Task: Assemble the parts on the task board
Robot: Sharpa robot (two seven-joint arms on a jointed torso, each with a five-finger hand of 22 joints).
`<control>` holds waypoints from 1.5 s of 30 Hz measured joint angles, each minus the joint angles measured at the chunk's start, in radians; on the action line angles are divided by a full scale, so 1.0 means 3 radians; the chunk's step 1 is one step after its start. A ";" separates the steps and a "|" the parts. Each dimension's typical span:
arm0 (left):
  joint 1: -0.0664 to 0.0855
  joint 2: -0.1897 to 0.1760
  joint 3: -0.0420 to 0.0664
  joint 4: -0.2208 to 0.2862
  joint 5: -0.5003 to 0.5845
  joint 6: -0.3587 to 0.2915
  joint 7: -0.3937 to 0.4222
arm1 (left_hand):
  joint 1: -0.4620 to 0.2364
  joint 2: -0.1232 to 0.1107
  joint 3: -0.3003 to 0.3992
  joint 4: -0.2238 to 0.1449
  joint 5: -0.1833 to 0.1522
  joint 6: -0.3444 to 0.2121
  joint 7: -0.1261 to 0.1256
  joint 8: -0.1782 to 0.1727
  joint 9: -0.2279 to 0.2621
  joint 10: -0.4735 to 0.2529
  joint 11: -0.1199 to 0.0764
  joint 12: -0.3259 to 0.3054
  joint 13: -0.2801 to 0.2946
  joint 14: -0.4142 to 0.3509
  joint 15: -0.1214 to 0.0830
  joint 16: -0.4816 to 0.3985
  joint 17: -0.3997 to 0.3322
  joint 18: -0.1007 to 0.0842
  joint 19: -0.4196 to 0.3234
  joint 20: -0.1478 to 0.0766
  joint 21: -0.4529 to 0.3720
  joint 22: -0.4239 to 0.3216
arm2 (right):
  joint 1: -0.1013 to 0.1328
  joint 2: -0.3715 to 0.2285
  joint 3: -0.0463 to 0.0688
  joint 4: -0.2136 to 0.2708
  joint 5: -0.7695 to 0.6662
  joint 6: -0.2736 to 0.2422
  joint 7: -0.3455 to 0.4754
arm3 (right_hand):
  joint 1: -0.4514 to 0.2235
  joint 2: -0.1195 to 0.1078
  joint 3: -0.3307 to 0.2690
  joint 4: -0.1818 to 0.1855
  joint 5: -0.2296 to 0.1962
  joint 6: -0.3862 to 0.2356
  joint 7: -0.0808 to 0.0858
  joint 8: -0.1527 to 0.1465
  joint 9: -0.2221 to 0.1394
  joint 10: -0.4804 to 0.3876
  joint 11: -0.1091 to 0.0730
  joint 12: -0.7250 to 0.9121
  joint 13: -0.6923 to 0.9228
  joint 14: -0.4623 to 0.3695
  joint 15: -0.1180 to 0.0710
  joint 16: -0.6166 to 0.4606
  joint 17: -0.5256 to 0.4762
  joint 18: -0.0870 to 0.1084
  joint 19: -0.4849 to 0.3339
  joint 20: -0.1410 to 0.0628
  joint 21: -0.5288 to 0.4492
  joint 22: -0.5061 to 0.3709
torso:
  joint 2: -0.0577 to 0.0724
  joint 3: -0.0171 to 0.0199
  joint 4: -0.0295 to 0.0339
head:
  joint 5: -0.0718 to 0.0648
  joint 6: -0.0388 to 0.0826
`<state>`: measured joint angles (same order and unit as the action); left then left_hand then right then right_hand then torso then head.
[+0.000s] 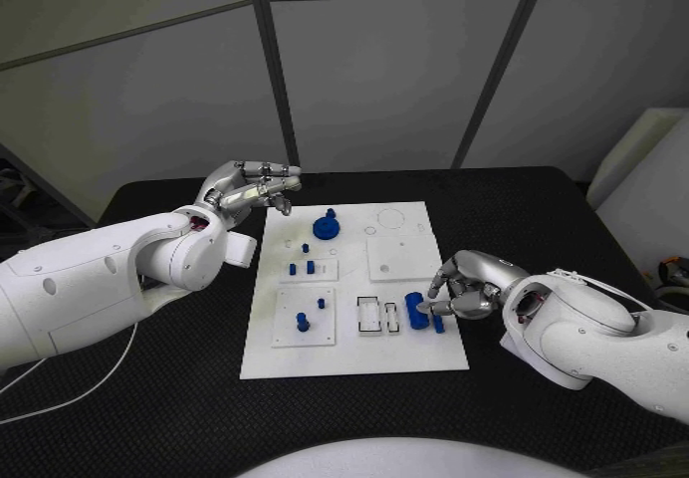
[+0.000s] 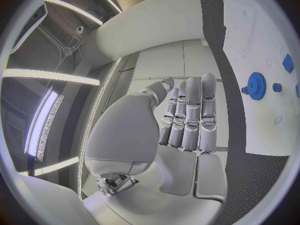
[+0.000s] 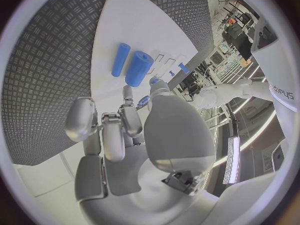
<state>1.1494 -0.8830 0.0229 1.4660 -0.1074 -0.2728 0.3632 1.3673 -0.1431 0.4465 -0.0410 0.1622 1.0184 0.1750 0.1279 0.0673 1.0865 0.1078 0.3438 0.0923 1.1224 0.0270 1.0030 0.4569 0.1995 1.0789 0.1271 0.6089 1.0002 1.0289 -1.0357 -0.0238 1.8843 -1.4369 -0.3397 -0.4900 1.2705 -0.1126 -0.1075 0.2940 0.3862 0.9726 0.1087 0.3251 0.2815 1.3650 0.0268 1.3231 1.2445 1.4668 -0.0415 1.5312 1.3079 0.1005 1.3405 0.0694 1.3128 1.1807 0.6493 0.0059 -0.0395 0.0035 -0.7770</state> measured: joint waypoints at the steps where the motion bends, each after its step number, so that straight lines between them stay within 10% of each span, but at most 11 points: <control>1: 0.0000 0.0000 0.0000 0.0000 0.0000 0.0000 0.0000 | 0.0000 0.0000 -0.0004 0.0004 0.0000 0.0000 0.0000 0.0000 0.0000 0.0000 0.0000 0.0000 0.0000 0.0000 0.0000 0.0000 -0.0002 0.0000 0.0000 0.0000 -0.0009 0.0000 | -0.0003 0.0013 0.0000 -0.0007 -0.0011 0.0003 -0.0010 | -0.0008 0.0008 0.0000 0.0000 0.0000 0.0000 0.0000 0.0000 0.0001 0.0000 0.0000 0.0000 0.0001 0.0000 0.0000 0.0000 0.0000 0.0000 0.0000 0.0000 0.0000 0.0000 | 0.0000 0.0000 0.0000 | 0.0001 0.0000; 35: 0.0000 -0.0012 0.0000 0.0008 0.0000 0.0007 -0.0003 | 0.0000 0.0000 -0.0004 0.0004 0.0000 0.0000 0.0000 0.0000 0.0000 0.0000 0.0000 0.0012 0.0000 0.0000 0.0000 0.0000 -0.0002 0.0000 0.0000 0.0000 -0.0009 -0.0003 | -0.0104 0.0304 0.0007 -0.0243 -0.0227 0.0175 -0.0184 | -0.0051 0.0053 -0.0051 -0.0014 -0.0028 -0.0009 -0.0010 0.0066 0.0067 0.0000 0.0000 0.0016 0.0046 0.0000 0.0000 0.0000 -0.0001 0.0000 0.0000 0.0000 0.0019 0.0021 | -0.0001 -0.0002 -0.0003 | 0.0030 -0.0029; 45: 0.0000 -0.0021 0.0000 0.0014 0.0000 0.0008 -0.0004 | 0.0000 0.0000 -0.0004 0.0004 0.0000 0.0000 0.0000 0.0000 0.0000 0.0000 0.0000 0.0012 0.0000 0.0000 0.0000 0.0000 -0.0001 0.0000 0.0000 0.0000 -0.0009 -0.0003 | -0.0115 0.0318 0.0007 -0.0234 -0.0234 0.0130 -0.0199 | 0.0047 0.0151 -0.0072 -0.0011 0.0167 0.0039 -0.0058 0.0142 0.0118 0.0066 -0.0042 0.0065 0.0146 0.0000 0.0000 0.0014 -0.0001 -0.0054 0.0029 -0.0006 0.0058 0.0078 | -0.0002 -0.0003 -0.0003 | 0.0038 -0.0030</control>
<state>1.1493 -0.8894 0.0229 1.4702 -0.1074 -0.2704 0.3620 1.3674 -0.1432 0.4453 -0.0398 0.1621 1.0184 0.1750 0.1278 0.0673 1.0865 0.1078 0.3475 0.0923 1.1224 0.0270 1.0030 0.4564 0.1995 1.0789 0.1271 0.6062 0.9993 0.9944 -0.9404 -0.0216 1.8142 -1.5070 -0.3008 -0.5498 1.2847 -0.0675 -0.1290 0.2906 0.4363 0.9842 0.0911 0.3676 0.3169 1.3848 0.0143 1.3425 1.2882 1.4668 -0.0414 1.5355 1.3075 0.0844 1.3494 0.0675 1.3303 1.2042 0.6486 0.0051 -0.0403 0.0149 -0.7861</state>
